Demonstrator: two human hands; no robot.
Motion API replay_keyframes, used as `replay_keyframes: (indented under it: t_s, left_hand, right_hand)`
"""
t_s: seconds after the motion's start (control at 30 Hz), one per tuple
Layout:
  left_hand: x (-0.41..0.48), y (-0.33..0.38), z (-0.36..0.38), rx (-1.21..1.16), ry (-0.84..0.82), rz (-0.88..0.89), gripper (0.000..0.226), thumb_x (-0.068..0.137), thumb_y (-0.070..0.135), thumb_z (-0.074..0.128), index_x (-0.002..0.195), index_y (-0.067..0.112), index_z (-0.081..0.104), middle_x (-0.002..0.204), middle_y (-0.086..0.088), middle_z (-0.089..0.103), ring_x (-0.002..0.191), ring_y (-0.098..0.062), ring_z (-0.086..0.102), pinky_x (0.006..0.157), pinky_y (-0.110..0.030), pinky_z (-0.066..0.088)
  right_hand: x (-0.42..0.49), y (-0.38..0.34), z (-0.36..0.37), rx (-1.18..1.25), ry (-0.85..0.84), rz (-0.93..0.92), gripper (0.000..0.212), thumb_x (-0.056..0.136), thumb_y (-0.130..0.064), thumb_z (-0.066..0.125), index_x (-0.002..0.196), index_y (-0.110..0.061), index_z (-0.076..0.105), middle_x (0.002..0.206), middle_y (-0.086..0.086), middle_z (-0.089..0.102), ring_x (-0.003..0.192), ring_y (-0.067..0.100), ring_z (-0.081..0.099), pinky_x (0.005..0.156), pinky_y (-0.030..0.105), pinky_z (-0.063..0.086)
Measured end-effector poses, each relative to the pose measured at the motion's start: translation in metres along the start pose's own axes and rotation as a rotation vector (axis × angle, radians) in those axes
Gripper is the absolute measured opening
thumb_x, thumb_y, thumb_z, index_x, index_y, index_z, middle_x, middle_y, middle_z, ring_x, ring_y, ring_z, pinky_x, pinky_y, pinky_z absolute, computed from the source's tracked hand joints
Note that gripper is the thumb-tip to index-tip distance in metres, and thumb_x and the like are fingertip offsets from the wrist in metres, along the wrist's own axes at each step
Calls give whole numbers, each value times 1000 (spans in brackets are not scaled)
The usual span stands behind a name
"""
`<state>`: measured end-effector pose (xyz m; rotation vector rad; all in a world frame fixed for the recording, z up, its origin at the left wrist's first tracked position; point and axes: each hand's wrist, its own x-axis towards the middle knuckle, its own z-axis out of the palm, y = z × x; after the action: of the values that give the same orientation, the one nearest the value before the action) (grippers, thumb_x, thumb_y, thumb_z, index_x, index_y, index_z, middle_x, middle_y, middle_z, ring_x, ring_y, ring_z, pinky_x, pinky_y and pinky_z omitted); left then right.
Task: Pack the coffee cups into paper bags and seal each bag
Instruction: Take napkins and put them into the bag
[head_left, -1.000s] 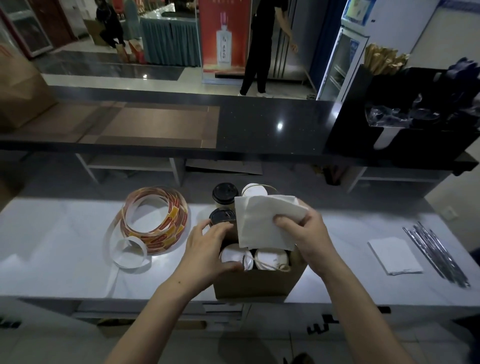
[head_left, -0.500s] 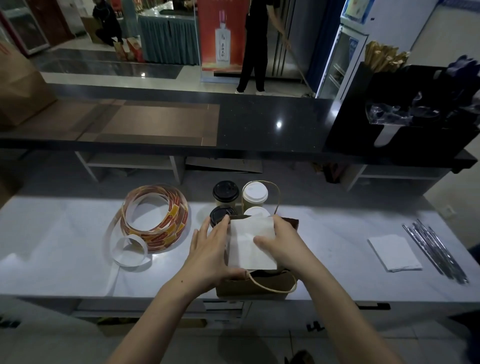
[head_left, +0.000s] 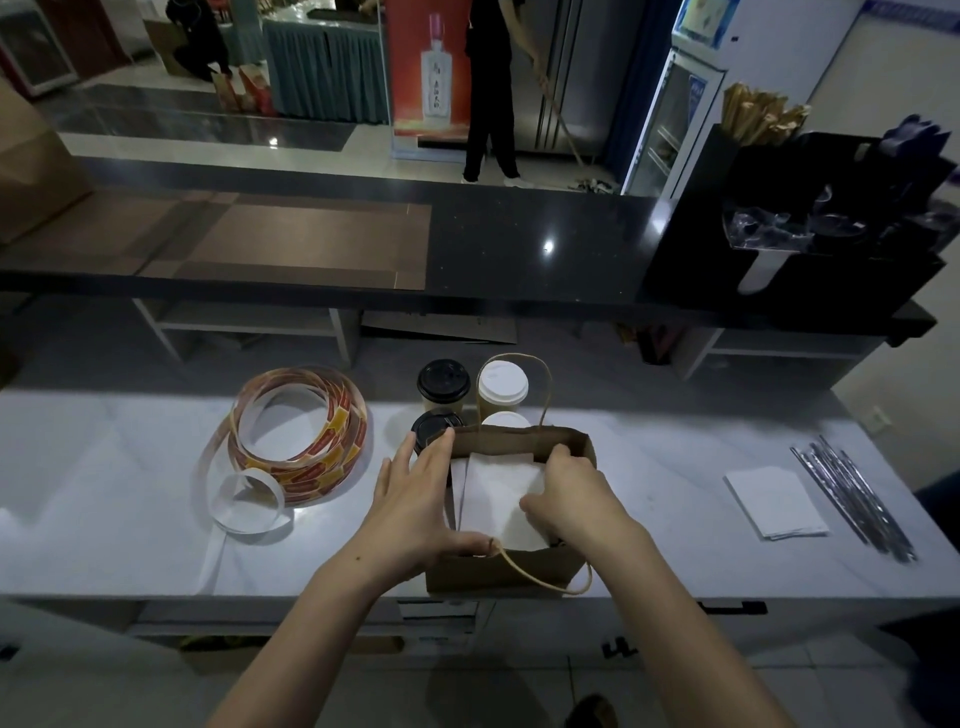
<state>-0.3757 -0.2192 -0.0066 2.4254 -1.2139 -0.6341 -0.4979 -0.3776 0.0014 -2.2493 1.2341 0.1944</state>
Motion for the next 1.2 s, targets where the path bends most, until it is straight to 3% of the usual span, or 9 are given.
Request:
replay_keyframes:
  t_s: [0.17,0.23,0.37,0.53,0.63,0.8,0.93,1.13,1.2]
  left_hand:
    - [1,1,-3,4,1,11,130,76,67,80,165,28,-6,174,5,-7,158,-22,-21,130,-53,1]
    - [2,2,-4,5,13,25,127,76,67,79,165,29,-3,174,6,-3,159,-21,-18,130,-53,2]
    - [5,3,-6,-13,123,60,109,81,59,79,164,30,15,171,7,20,159,-22,-1,128,-47,12]
    - [8,27,-16,-85,304,40,69,93,38,75,152,29,42,151,7,45,141,-18,24,115,-35,27]
    - [13,48,-23,-123,458,46,47,96,27,71,141,27,55,139,6,53,129,-13,33,106,-30,29]
    - [26,105,-40,-217,664,99,32,99,20,66,130,26,61,122,8,55,117,-14,50,97,-32,46]
    - [43,159,-45,-252,633,177,30,101,15,64,130,22,61,123,7,54,110,-4,55,89,-12,43]
    - [92,225,-17,-266,576,277,26,101,18,62,127,23,63,116,10,56,106,-2,57,93,-17,45]
    - [110,249,3,-266,536,292,26,101,17,63,126,21,64,114,9,57,103,-1,56,91,-11,42]
  right_hand:
    - [-4,6,-6,46,55,-124,46,100,-29,67,141,-19,47,112,0,62,91,17,64,71,25,56]
    - [-4,12,-11,138,97,-187,37,101,-32,66,134,-23,53,109,-4,65,93,14,66,79,30,60]
    - [-7,17,-22,453,193,-273,18,101,-30,65,119,-28,63,99,-11,68,89,3,66,69,13,52]
    - [4,32,-47,665,272,-353,9,100,-29,67,107,-33,66,96,-14,70,90,-2,65,74,17,52]
    - [15,48,-65,698,279,-370,10,100,-28,66,107,-35,65,97,-16,70,94,2,67,84,29,60]
    - [29,87,-100,715,299,-379,10,102,-29,65,110,-34,64,101,-16,69,96,3,66,86,29,60]
    - [35,122,-127,760,285,-413,8,102,-29,65,109,-34,66,102,-16,70,97,1,65,78,15,53]
    - [50,181,-156,833,316,-385,7,101,-25,66,106,-31,68,101,-15,71,96,3,66,77,12,50]
    - [56,207,-165,840,348,-354,7,101,-25,66,105,-31,68,101,-14,72,96,3,66,78,12,50]
